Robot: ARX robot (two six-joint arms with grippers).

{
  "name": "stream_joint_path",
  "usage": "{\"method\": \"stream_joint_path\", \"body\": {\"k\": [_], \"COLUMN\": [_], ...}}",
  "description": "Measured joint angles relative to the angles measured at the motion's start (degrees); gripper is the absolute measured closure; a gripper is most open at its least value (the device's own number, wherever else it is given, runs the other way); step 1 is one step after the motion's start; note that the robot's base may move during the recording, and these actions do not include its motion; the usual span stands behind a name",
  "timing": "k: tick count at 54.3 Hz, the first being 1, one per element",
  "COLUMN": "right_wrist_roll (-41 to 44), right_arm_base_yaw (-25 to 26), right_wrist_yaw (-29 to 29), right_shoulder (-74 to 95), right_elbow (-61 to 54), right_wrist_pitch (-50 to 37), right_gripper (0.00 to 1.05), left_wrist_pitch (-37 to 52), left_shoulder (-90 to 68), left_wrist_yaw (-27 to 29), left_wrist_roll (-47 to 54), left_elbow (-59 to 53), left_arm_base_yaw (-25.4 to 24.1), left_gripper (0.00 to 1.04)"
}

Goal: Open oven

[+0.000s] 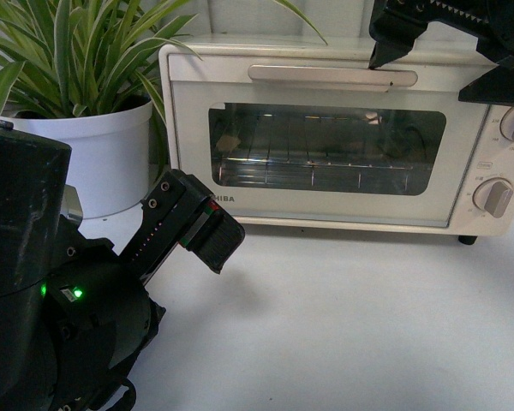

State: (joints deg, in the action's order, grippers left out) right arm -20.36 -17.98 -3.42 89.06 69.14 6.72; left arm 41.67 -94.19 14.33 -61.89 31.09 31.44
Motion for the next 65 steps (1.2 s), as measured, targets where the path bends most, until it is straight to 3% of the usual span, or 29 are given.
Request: {"method": "stream_joint_path", "body": {"k": [31, 65], "right_wrist_roll": [2.3, 6.2], "right_arm_base_yaw": [-0.5, -0.5], "right_wrist_yaw": [0.0, 3.7], "right_shoulder": [0.9, -5.4], "right_elbow": [2.1, -10.7], "right_wrist_pitch": [4.1, -2.0], "right_gripper": [0.09, 0.09], "left_wrist_pitch": [-1.0, -1.2], "left_shoulder": [-0.3, -0.9], "left_wrist_yaw": [-1.3, -1.4], "left_wrist_roll": [-2.3, -2.8], "left_elbow": [1.8, 2.0], "left_arm_base_yaw": [-0.3, -0.4], "left_gripper": [0.07, 0.07]}}
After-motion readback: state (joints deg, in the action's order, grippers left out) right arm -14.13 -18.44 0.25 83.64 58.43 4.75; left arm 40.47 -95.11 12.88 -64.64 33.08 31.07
